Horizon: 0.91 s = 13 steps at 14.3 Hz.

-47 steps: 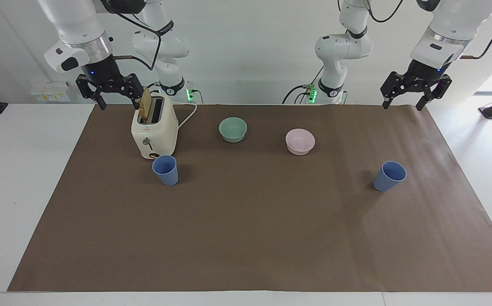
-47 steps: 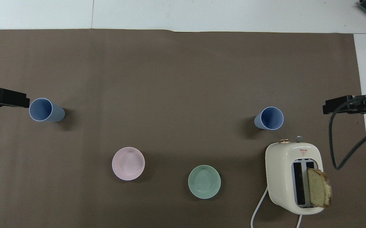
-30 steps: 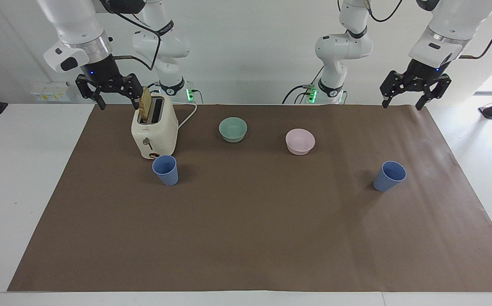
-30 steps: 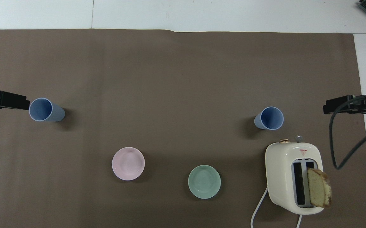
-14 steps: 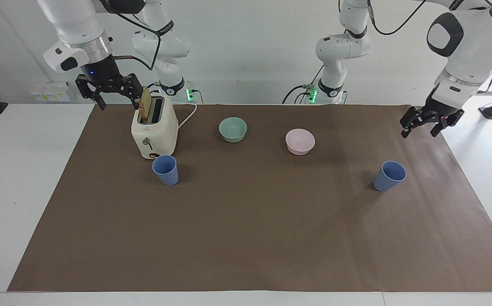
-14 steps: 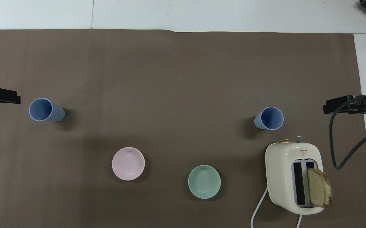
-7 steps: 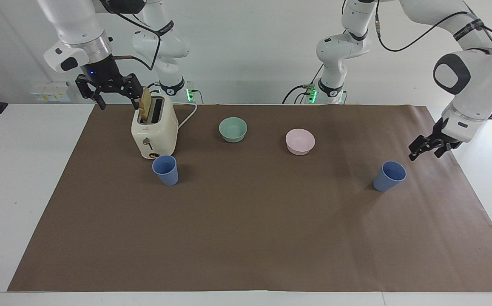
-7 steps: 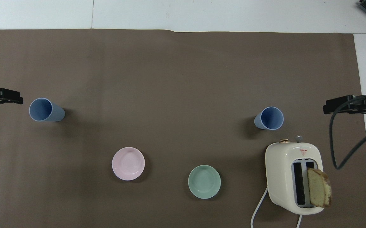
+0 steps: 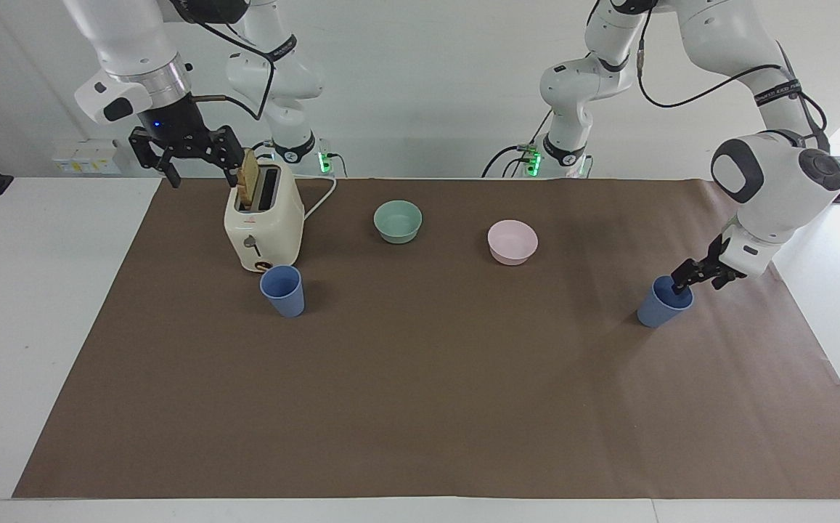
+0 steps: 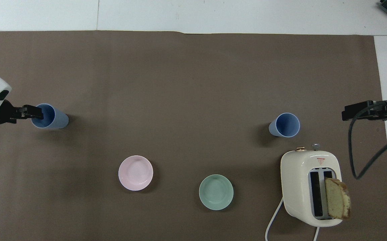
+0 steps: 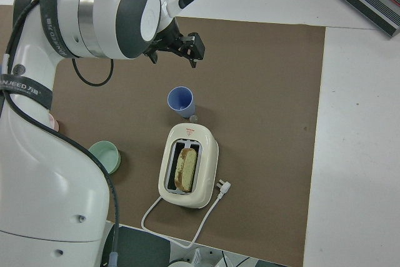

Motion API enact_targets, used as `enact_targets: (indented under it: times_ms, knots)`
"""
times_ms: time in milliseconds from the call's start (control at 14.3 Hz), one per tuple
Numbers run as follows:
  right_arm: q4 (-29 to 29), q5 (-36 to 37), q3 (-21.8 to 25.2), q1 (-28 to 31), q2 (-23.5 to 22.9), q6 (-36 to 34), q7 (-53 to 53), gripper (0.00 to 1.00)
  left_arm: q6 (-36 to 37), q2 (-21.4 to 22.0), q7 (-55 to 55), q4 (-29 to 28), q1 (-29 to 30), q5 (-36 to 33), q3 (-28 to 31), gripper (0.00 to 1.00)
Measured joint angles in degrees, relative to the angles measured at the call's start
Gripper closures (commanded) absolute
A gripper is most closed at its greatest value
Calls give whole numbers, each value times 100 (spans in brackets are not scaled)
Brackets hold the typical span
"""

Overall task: Stack blue cups with both arms
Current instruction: 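Reach the left gripper to the blue cup nearest it and grasp it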

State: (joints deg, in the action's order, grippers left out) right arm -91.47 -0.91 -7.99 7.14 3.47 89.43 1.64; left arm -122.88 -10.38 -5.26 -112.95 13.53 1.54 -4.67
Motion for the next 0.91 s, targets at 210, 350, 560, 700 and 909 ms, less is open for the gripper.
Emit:
enact_targets:
  times_ms: [210, 350, 560, 700, 909]
  knots:
    - [0, 0, 0, 0, 0, 0, 0, 0, -88, -80, 0, 0, 0, 0, -42, 84]
    - [0, 0, 0, 0, 0, 0, 0, 0, -96, -79, -4, 0, -1, 0, -52, 100]
    - [0, 0, 0, 0, 0, 0, 0, 0, -114, -79, -44, 9, -5, 0, -64, 100]
    - [0, 0, 0, 0, 0, 0, 0, 0, -124, -76, -70, 42, -43, 14, -88, 100]
    - [0, 0, 0, 0, 0, 0, 0, 0, -128, -82, -74, 207, -138, 14, -128, 100]
